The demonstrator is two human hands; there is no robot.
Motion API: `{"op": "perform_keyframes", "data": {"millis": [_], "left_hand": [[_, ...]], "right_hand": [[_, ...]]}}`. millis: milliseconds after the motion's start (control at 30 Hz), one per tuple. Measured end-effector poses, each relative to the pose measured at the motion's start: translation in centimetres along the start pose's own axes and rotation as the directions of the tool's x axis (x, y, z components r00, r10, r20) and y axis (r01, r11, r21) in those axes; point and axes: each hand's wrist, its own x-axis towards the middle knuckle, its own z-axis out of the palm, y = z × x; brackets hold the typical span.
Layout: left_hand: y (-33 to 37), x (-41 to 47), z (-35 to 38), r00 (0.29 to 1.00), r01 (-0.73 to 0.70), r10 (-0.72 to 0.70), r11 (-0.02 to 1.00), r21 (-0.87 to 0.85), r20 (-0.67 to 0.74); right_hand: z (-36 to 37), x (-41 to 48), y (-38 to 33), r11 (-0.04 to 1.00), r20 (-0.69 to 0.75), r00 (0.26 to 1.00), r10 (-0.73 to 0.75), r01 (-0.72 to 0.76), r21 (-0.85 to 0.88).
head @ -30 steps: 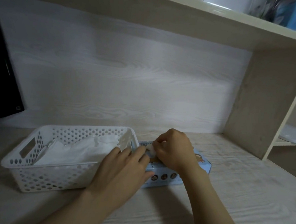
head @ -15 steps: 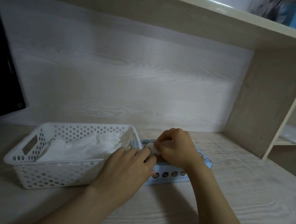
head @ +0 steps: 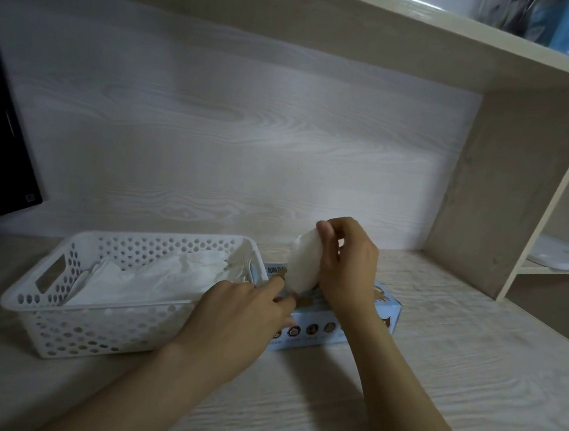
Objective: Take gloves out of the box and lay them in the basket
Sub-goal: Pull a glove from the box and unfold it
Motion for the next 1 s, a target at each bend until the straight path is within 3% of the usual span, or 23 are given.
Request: {"op": "perform_keyframes", "data": {"millis": [133, 267, 467, 567, 667, 767, 900, 1000], "left_hand": [[-0.1, -0.1, 0.3, 1.000, -0.018, 0.018, 1.000, 0.006, -0.012], [-0.3, -0.1, 0.6, 1.000, -0.021, 0.021, 0.999, -0.029, 0.002], [0.2, -0.1, -0.2, 0.997, 0.025, -0.020, 0.998, -0.057, 0.074], [-0.1, -0.2, -1.0, 0.998, 0.054, -0.053, 0.997, -0.056, 0.021], [-0.7, -0.7, -2.8, 0.986, 0.095, -0.123, 0.969, -0.226, -0.113], [-1.5, -0.9, -4.3, 0.909, 0.221, -0.342, 0.879, -0.423, -0.236], [-2.2, -0.9, -4.7, 0.762, 0.347, -0.613, 0.659, -0.667, -0.209], [-2.9, -1.0, -4.5, 0.742, 0.432, -0.667, 0.548, -0.716, -0.062]], "right_hand": [[-0.9, 0.3, -1.4, 0.988, -0.214, 0.973, 0.081, -0.049, 0.150], [-1.6, 0.3, -3.3, 0.983, -0.402, 0.915, 0.032, 0.042, 0.176], [-1.6, -0.7, -6.3, 0.955, -0.444, 0.889, -0.110, 0.218, 0.200], [-1.4, -1.2, -6.8, 0.949, -0.357, 0.921, -0.155, 0.239, 0.204], [-1.2, -1.4, -6.6, 0.963, -0.268, 0.953, -0.140, 0.194, 0.187], [-0.9, -1.2, -6.4, 0.970, -0.084, 0.996, -0.031, 0.050, 0.236], [-0.9, -1.2, -6.7, 0.898, 0.291, 0.956, 0.041, -0.163, 0.408], [-1.0, -1.5, -7.7, 0.810, 0.471, 0.880, 0.062, -0.320, 0.491]]}}
